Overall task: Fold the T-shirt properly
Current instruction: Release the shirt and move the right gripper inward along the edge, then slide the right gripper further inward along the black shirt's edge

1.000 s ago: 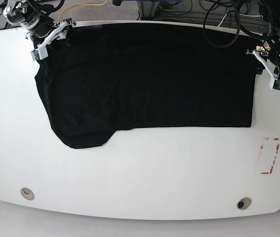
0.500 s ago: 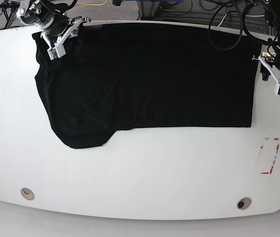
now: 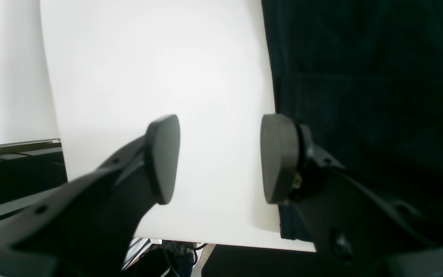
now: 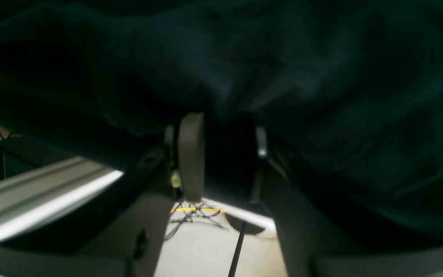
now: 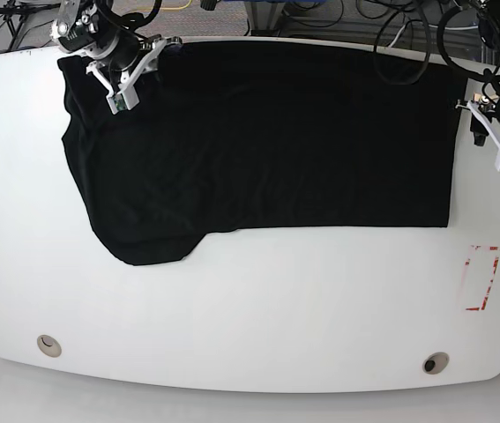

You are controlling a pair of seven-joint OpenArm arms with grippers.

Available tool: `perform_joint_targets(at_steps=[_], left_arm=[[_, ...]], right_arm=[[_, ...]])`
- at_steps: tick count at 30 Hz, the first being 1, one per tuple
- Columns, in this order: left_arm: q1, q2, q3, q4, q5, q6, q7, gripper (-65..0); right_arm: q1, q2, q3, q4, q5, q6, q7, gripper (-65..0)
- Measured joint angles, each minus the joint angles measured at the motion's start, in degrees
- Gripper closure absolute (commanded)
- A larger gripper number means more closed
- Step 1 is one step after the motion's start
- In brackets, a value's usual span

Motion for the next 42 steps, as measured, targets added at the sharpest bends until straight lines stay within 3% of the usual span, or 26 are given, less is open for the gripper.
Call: perform_joint_targets(at_steps=[7,13,16,20,29,33,42], left_arm=[[0.0,-0.3,0.1,0.0,0.1,0.0,0.0,-31.2],[0.0,-0.3,0.3,0.0,0.2,0.0,0.0,-31.2],[-0.1,-0.3,0.3,0.0,0.2,0.0,0.0,-31.2],[-0.3,-0.3,0.4,0.0,0.1,0.0,0.0,-31.2],[0.3,-0.2,2.2,0.0,0.2,0.2,0.0,-31.2],[1.3,1.8,3.7,0.0,-0.4,0.1,-0.2,-31.2],[1.3,2.5,3.7,0.0,0.2,0.0,-0.1,-31.2]], right_arm=[[6.3,0.0,0.3,0.0,-0.5,0.0,0.0,-15.9],[11.8,2.3,0.3,-0.1,-1.6,0.0,-0.2,-15.9],[12.9,3.4,0.5,0.0,-1.8,0.0,-3.8,-15.9],[11.6,3.8,0.5,0.5,2.3,0.0,-8.4,-15.9],[5.9,3.1,0.0,0.6,17.2,0.0,-9.3,-15.7],[5.0,3.2,-0.1,0.6,24.0,0.0,-8.3,-15.9],[3.4,3.4,-8.5,0.0,23.1,0.0,-8.9,-15.9]])
